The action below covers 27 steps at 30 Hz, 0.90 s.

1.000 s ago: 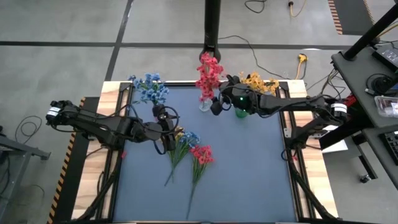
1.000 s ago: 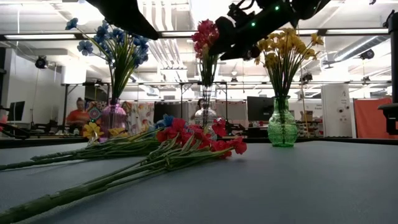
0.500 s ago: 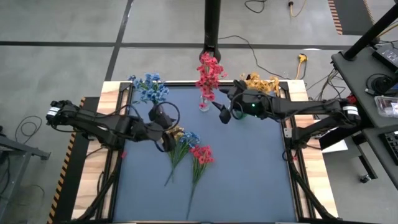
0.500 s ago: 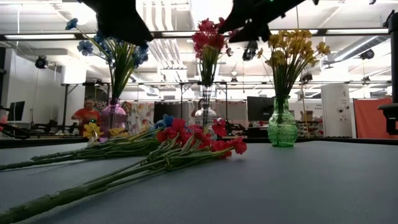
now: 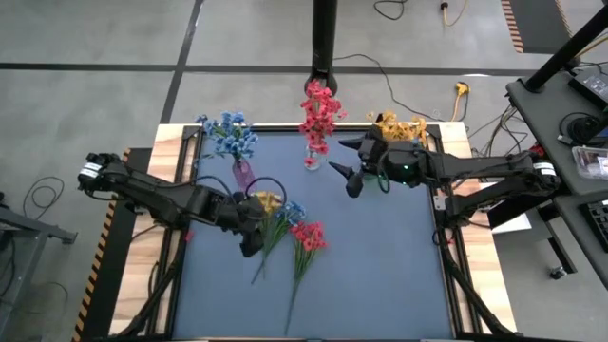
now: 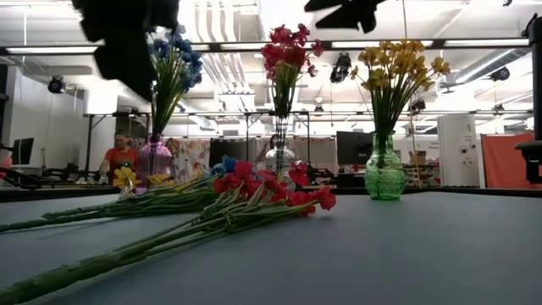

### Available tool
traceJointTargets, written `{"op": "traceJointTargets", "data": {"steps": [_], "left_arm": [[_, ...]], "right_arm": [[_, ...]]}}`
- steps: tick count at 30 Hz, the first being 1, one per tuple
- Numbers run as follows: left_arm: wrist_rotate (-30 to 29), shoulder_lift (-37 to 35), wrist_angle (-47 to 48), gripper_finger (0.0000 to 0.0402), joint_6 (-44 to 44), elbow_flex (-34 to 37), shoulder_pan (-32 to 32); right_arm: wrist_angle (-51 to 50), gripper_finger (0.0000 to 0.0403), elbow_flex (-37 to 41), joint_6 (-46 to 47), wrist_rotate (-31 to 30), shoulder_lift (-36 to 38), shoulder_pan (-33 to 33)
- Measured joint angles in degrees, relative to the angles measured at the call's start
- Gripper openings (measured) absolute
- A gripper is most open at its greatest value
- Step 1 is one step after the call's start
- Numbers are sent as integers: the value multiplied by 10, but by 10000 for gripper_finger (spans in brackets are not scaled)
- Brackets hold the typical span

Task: Sort flowers into vase by color
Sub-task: Put the yellow flower into the green vase

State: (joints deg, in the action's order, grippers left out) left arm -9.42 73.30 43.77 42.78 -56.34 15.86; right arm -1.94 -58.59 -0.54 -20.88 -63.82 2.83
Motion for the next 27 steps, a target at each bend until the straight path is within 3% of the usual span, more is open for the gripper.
{"op": "traceJointTargets", "data": {"steps": [7, 15, 27], "left_arm": [[104, 45, 96, 228, 159, 0, 12], [100, 128, 107, 228, 260, 0, 57], [48, 209, -7, 228, 275, 0, 74]], "right_arm": [[-14, 304, 0, 12, 1, 42, -73], [-23, 304, 0, 11, -1, 48, -148], [-72, 304, 0, 37, -2, 57, -191]]}}
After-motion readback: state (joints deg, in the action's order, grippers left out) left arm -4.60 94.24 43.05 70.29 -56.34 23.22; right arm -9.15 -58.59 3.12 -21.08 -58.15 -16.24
